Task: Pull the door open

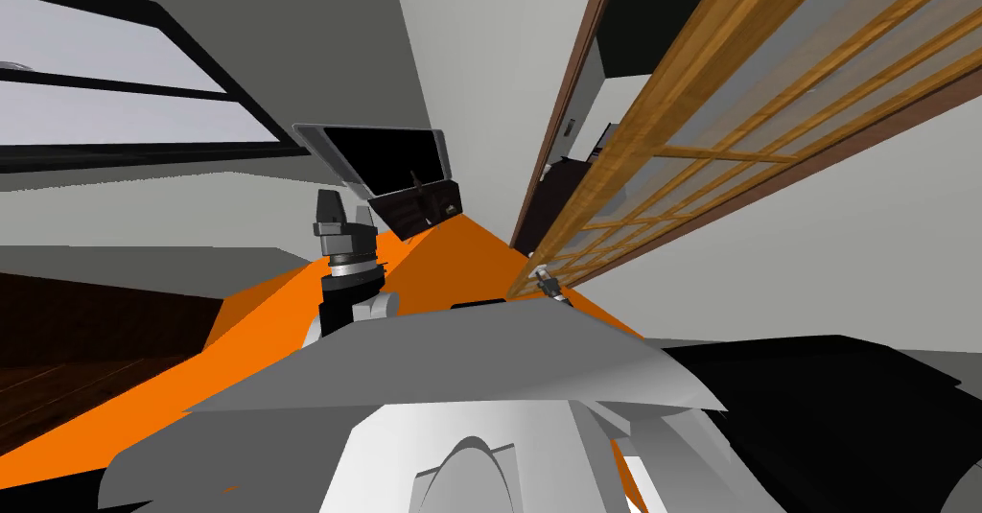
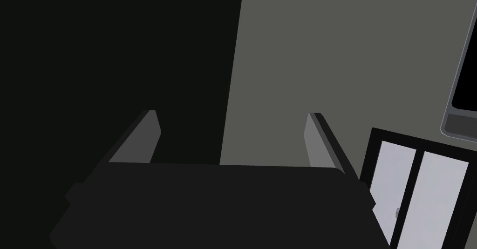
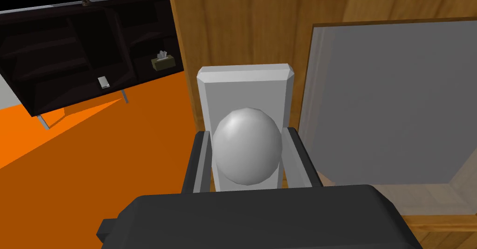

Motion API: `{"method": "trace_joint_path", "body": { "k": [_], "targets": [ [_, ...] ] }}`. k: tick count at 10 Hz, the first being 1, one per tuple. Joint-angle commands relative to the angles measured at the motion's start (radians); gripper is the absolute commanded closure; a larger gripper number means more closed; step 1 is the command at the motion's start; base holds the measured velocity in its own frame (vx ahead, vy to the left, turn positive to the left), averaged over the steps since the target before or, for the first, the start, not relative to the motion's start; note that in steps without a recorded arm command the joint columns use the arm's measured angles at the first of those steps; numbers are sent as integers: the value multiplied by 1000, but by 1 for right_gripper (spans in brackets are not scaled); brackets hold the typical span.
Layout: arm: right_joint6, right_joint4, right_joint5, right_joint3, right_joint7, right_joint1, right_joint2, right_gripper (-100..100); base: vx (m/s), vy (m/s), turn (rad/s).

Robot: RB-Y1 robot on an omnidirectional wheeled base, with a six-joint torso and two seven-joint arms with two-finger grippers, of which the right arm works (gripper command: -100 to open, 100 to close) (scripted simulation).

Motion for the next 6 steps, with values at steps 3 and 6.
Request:
{"method": "trace_joint_path", "body": {
  "k": [3,6],
  "targets": [
    [-15,15,5,6,-7,-4,-1,100,-202,-72,148],
    [-28,29,7,9,-13,-10,-3,100,-215,-80,158]
  ]
}}
